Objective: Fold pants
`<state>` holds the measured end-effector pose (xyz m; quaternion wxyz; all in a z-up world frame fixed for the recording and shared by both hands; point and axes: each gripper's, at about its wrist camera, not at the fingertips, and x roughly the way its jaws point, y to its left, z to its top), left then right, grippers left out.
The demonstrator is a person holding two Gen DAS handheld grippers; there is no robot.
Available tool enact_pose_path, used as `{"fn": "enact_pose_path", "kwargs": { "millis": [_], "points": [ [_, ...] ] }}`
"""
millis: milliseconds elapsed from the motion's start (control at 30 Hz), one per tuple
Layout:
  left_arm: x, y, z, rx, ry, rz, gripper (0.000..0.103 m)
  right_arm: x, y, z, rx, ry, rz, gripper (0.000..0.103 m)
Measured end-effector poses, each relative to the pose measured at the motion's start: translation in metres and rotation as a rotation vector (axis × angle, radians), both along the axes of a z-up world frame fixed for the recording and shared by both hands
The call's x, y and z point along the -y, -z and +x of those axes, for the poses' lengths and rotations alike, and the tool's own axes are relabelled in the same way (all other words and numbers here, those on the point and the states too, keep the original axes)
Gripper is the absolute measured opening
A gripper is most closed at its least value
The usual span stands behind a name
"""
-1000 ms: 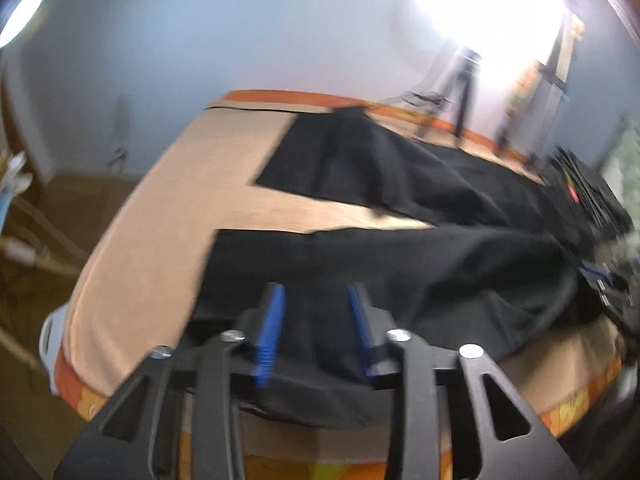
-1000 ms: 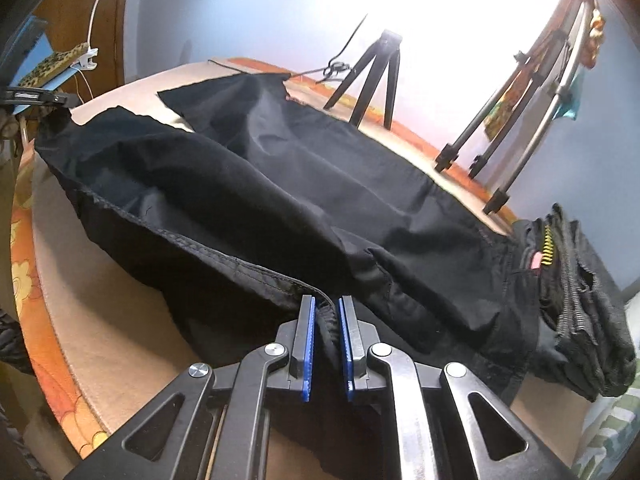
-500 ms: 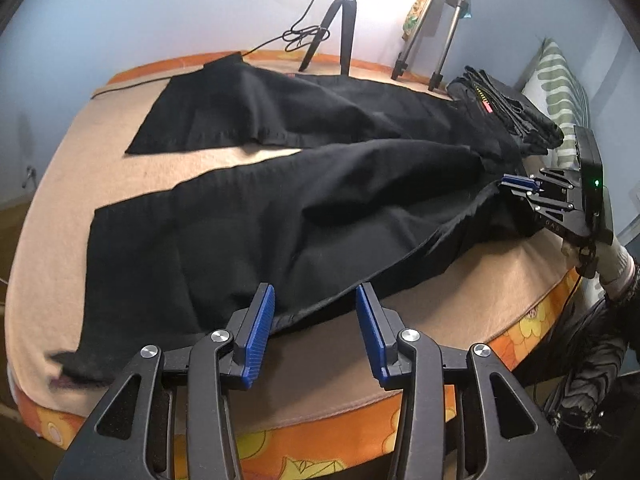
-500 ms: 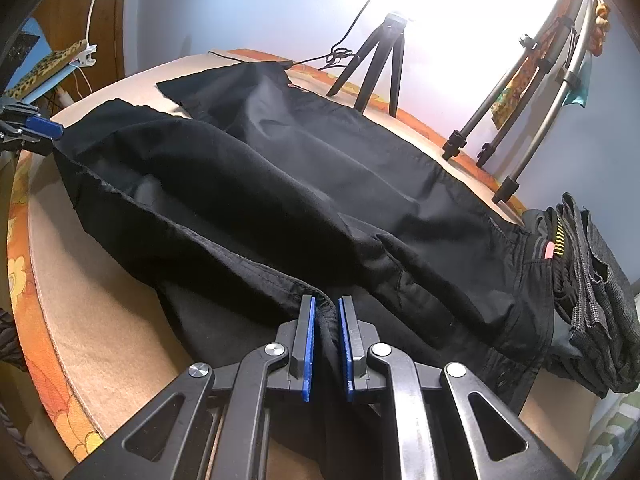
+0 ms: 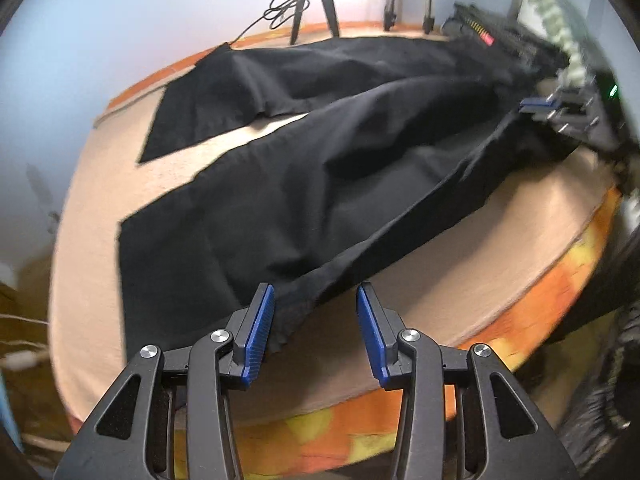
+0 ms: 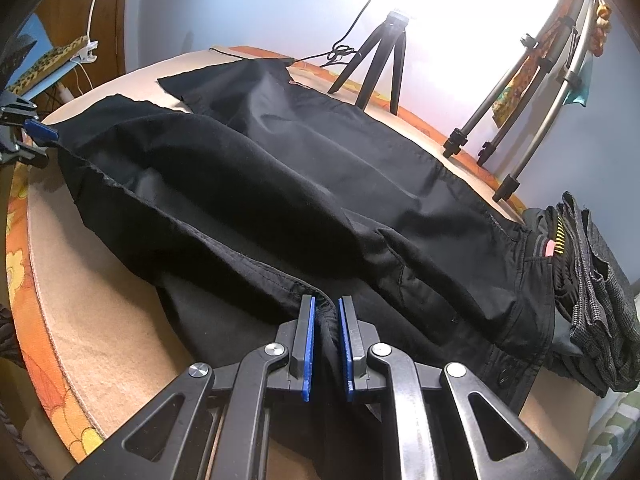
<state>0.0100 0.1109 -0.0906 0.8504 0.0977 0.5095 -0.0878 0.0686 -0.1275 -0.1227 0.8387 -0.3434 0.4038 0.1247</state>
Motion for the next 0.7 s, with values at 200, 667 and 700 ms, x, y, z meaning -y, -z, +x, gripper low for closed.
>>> {"fn": "enact_pose_path", "kwargs": {
  "millis": [200,667,700],
  "points": [
    [-0.021,0.015,0.001,0.047,-0.082,0.063,0.008,0.002,-0.004,-0.004,0.007,-0.002,0.015,0.01],
    [-0.026,-0.058,0.042,0.324,-0.168,0.053,0.003,-0.006,-0.056,-0.021,0.236,0.009,0.036,0.009],
    [-0.026,-0.063,0.05,0.336,-0.17,0.052,0.003,-0.007,-0.06,-0.018,0.25,0.01,0.032,0.009]
  ]
}}
